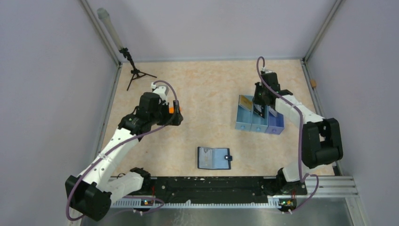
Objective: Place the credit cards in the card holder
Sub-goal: Pick up the credit card from the storage box.
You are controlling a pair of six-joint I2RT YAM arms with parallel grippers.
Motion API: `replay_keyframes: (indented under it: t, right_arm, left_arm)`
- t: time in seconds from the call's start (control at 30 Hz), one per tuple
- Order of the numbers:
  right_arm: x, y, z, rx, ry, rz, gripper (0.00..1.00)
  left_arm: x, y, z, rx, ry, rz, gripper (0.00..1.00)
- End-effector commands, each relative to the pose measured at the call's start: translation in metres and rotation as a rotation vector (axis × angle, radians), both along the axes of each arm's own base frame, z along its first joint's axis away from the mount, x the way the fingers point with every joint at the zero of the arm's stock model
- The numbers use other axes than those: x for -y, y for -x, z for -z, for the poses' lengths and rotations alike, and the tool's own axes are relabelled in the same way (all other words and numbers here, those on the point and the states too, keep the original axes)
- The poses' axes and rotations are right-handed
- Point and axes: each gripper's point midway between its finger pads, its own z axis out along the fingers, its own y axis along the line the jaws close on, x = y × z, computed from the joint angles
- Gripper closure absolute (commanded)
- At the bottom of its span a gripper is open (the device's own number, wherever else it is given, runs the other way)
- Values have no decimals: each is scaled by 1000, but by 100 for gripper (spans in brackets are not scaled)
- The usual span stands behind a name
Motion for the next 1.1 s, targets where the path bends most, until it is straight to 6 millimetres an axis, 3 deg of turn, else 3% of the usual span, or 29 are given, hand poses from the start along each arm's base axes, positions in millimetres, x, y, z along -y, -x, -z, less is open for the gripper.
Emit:
replay_keyframes:
  t: [0.0, 0.1, 0.33, 0.43, 0.6, 0.83, 1.07]
  right_arm:
    - [-1, 2, -25, 50, -12, -6, 90]
    - [4, 5, -26, 49, 12, 3, 99]
    - [35, 15, -31, 39, 157, 79, 100]
    - [46, 23, -44, 59, 193, 102, 100]
    - [41, 38, -85, 150, 145, 66, 100]
    - [12, 71, -121, 195, 1, -97, 100]
    - [-71, 141, -134, 121, -338, -552, 100]
  left_arm:
    - [0, -3, -4, 27, 6, 7, 1]
    - [0, -2, -4, 29, 7, 7, 1]
    - [7, 1, -8, 39, 24, 62, 1]
    - [16, 7, -11, 38, 64, 111, 1]
    - [34, 17, -28, 61, 178, 157, 1]
    - [70, 40, -44, 109, 302, 260, 1]
    - [132, 88, -58, 109, 446, 583, 1]
